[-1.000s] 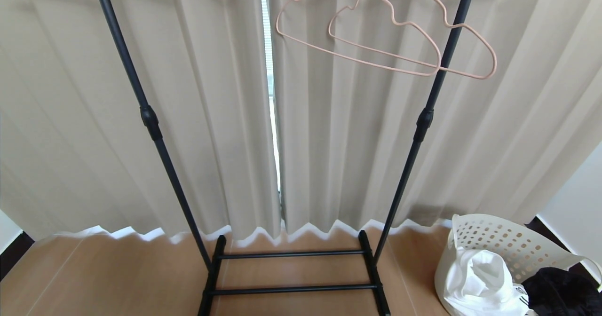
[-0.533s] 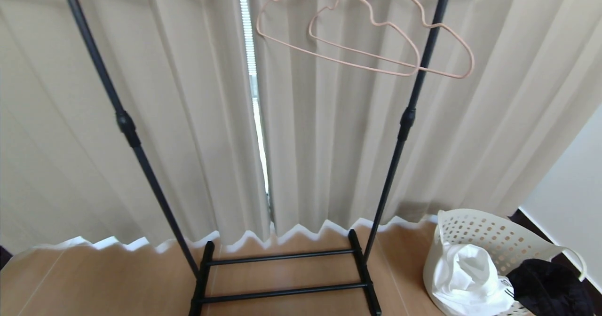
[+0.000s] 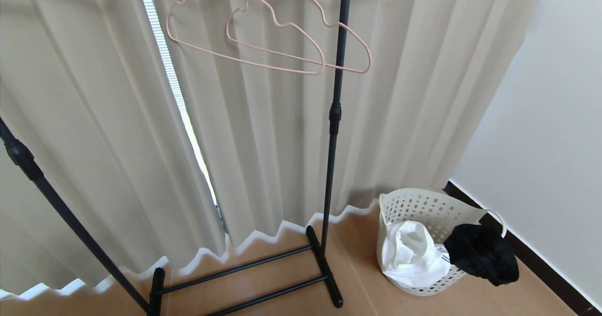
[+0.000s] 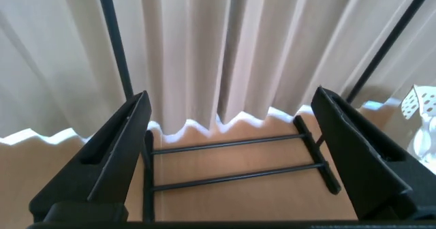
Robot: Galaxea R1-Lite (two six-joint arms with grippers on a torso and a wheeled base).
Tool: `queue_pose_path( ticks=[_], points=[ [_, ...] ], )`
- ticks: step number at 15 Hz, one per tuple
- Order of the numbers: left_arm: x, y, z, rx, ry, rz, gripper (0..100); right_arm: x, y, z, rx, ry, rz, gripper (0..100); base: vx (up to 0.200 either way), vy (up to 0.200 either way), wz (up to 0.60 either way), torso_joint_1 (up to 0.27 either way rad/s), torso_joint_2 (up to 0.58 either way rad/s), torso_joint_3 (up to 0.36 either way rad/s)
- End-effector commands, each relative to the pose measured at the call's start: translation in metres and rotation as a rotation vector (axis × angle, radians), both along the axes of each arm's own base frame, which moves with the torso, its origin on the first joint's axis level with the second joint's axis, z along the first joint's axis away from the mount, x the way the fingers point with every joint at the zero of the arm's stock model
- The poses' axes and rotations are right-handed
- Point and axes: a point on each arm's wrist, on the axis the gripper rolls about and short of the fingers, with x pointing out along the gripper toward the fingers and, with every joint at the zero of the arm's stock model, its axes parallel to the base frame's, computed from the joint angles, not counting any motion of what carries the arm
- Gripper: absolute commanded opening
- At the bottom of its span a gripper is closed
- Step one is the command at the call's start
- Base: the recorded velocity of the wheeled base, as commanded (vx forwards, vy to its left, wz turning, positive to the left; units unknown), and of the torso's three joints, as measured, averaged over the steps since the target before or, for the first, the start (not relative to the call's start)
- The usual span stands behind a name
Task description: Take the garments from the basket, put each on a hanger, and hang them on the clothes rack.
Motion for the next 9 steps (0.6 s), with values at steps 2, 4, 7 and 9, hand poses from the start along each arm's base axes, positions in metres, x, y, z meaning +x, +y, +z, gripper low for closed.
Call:
queue_pose_path(
  ticks=[2, 4, 7, 9],
  points=[
    [0.0001, 0.0000, 0.0002, 0.000, 0.000, 0.001, 100, 0.0001, 0.0000, 0.0000, 0.000, 0.001, 0.001, 100, 0.000, -0.200, 0.00, -0.005, 0.00, 0.007],
    [0.0001, 0.0000, 0.0002, -0.002, 0.000, 0.000, 100, 0.0000, 0.0000, 0.0000, 0.000, -0.001, 0.001, 100, 0.000, -0.200, 0.00, 0.005, -0.01, -0.002],
    [0.0001, 0.0000, 0.0002, -0.002, 0.000, 0.001, 100, 0.0001, 0.0000, 0.0000, -0.002, 0.001, 0.001, 100, 0.000, -0.200, 0.00, -0.002, 0.00, 0.002],
    [0.0001, 0.0000, 0.0002, -0.002, 0.000, 0.001, 100, 0.0001, 0.0000, 0.0000, 0.000, 0.001, 0.001, 100, 0.000, -0.200, 0.00, 0.002, 0.00, 0.000]
  ],
)
